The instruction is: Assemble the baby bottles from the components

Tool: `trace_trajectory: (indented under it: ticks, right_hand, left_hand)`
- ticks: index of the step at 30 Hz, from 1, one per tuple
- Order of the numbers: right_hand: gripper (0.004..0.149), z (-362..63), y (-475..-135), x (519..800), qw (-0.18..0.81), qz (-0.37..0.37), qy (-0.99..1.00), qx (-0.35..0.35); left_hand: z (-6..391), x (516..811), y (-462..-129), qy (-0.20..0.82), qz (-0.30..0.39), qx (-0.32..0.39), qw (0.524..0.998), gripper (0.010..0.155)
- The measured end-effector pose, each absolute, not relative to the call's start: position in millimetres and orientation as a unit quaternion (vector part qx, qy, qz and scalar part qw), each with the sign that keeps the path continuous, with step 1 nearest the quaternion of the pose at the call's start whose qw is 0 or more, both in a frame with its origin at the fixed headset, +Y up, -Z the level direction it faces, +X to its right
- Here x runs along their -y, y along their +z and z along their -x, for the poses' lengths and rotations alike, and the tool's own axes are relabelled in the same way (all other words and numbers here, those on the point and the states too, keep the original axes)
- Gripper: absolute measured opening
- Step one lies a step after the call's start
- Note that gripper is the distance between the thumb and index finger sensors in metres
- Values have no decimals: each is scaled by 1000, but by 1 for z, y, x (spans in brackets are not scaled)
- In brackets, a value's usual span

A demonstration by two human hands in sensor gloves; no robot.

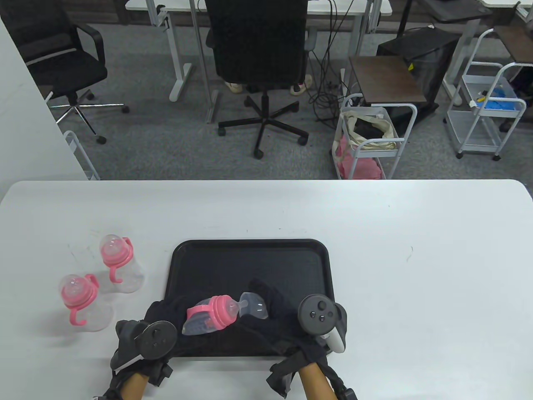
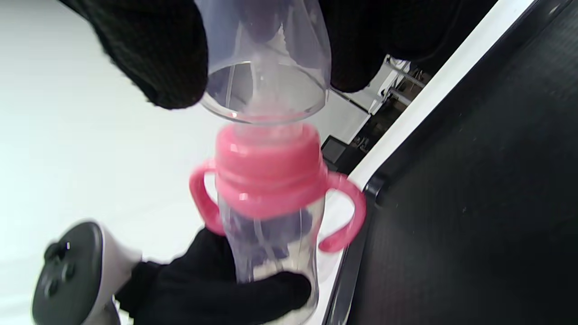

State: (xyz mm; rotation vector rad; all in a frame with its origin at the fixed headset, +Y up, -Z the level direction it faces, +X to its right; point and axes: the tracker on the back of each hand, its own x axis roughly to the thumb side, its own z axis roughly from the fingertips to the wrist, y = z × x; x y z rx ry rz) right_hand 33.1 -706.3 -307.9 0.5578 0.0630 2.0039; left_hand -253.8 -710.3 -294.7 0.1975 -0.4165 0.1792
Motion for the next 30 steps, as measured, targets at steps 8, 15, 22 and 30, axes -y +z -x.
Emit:
trace_trajectory:
  ticks: [8, 15, 22, 30]
  right_hand:
    - [79, -15, -303, 711, 477, -265, 836, -49]
    - [80, -11, -303, 711, 452, -288, 843, -52]
    - [80, -7, -301, 709, 437, -288, 851, -46]
    - [82, -8, -304, 720, 510, -238, 823, -77]
  left_hand:
    - [242, 702, -287, 84, -126, 237, 960, 95]
    - [238, 694, -282, 39, -155, 256, 953, 95]
    - [233, 687, -277, 1, -182, 263, 947, 95]
    - [232, 693, -281, 16, -161, 257, 953, 95]
